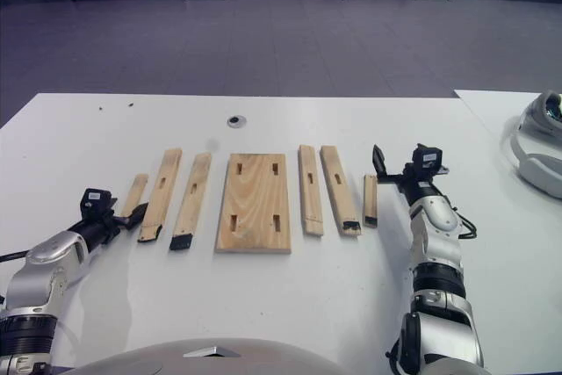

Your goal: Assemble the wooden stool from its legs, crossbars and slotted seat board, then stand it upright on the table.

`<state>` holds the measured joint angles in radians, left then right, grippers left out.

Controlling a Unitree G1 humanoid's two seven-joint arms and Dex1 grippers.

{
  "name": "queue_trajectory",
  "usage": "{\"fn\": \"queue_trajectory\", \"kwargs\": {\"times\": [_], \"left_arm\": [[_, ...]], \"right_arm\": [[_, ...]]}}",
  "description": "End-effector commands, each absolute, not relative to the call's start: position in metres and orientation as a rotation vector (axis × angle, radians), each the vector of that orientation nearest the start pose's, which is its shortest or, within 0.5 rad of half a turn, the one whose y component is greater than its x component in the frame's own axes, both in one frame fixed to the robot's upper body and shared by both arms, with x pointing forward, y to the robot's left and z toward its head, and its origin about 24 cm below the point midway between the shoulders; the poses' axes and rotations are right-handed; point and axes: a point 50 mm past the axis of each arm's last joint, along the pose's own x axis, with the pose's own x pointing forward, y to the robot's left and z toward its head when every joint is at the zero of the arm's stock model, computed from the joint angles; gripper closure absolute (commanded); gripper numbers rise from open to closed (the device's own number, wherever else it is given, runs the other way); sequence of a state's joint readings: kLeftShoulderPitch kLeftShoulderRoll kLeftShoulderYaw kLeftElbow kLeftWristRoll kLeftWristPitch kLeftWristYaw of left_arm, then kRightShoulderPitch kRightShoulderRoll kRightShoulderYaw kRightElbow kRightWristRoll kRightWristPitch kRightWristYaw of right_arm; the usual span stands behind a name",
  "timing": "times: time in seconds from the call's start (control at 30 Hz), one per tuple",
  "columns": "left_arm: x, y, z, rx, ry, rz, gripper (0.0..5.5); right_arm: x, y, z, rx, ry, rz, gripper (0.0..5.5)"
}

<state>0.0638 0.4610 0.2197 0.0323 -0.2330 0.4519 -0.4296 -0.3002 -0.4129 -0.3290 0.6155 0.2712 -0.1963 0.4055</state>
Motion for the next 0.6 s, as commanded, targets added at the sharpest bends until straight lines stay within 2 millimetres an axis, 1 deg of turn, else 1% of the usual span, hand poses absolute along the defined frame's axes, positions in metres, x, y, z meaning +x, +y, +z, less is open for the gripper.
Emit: {"fn": "queue_trajectory", "kwargs": {"times": [0.03, 0.13, 0.27, 0.3, 0.4, 0.47, 0.5, 0.57, 0.6], "left_arm": [[0.211, 0.286, 0.016, 0.092, 0.582, -0.126, 1.91], [0.205, 0.292, 0.009, 0.104, 0.614, -0.096, 2.30], [0.201, 0.295, 0.004, 0.115, 0.642, -0.089, 2.89], [0.201, 0.295, 0.003, 0.118, 0.651, -0.088, 3.00], [0.200, 0.294, 0.001, 0.112, 0.655, -0.101, 3.60], [0.199, 0.299, 0.000, 0.154, 0.659, -0.090, 3.94], [0.201, 0.304, 0.002, 0.165, 0.644, -0.067, 4.16], [0.211, 0.311, 0.013, 0.172, 0.562, -0.032, 4.23], [0.224, 0.310, 0.028, 0.152, 0.437, -0.035, 4.23]], "right_arm": [[0.285, -0.298, 0.044, -0.022, 0.015, -0.024, 0.10], [0.286, -0.296, 0.042, -0.023, 0.023, -0.023, 0.10], [0.288, -0.295, 0.043, -0.026, 0.029, -0.023, 0.10], [0.290, -0.294, 0.044, -0.025, 0.028, -0.017, 0.10], [0.294, -0.287, 0.048, -0.029, 0.028, 0.017, 0.10], [0.298, -0.281, 0.053, -0.007, 0.015, 0.050, 0.10], [0.303, -0.274, 0.058, 0.036, 0.007, 0.091, 0.10], [0.313, -0.255, 0.072, 0.100, -0.013, 0.204, 0.10], [0.319, -0.245, 0.082, 0.147, -0.032, 0.253, 0.10]]}}
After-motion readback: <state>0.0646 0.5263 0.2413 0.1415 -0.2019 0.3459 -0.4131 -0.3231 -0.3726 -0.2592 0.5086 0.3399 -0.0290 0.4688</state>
